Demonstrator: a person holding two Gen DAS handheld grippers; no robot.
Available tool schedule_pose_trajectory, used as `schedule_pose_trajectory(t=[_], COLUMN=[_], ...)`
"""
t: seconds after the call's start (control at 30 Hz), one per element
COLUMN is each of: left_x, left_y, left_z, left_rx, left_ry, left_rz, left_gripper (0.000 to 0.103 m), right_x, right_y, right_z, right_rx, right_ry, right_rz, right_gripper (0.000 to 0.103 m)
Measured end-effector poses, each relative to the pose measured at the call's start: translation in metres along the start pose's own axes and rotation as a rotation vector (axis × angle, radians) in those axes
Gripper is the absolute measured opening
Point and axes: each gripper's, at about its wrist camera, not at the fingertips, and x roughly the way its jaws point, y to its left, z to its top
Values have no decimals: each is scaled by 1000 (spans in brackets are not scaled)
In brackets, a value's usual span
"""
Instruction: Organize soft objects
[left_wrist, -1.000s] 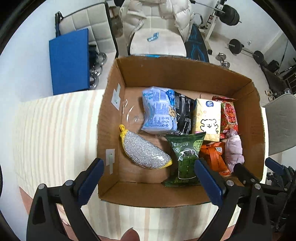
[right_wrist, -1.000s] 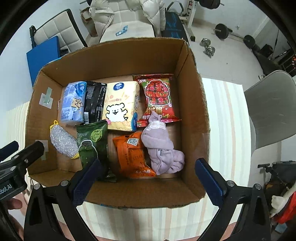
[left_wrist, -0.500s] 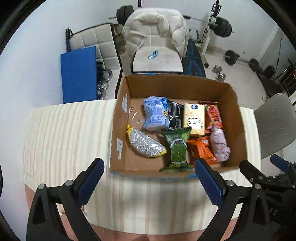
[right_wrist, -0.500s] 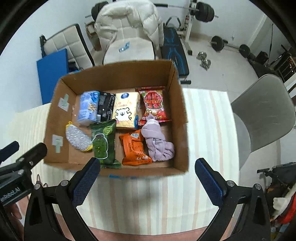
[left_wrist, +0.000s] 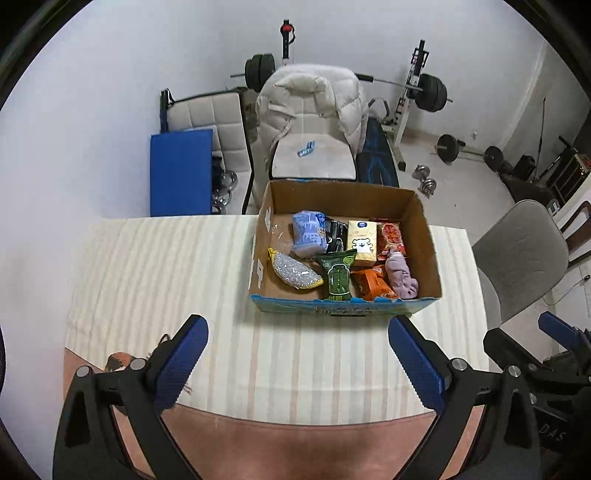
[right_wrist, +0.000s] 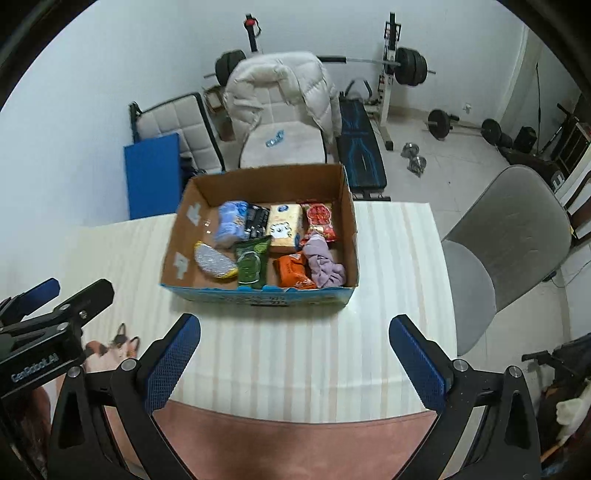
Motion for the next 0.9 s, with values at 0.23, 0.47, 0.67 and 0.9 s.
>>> schedule_pose_trajectory(t=[0.23,0.47,0.67,0.9], left_x=[-51,-83,-96,-107], left_y=[0,-3,-4,-7], left_z=[-23,-38,-42,-40], left_rx=[-1,29,26,26], left_ry=[-44,-57,-89,-139], left_rz=[-16,-35,-26,-10], left_gripper=[100,100,100,100], right_x=[-66,-116,-140,-166], right_y=[1,2,0,-3], right_z=[-29,-57,-66,-58], right_rx=[0,-23,-25,-17], right_ry=[-72,-92,-125,-221], right_rz=[4,27,5,-46], right_gripper=[103,103,103,103])
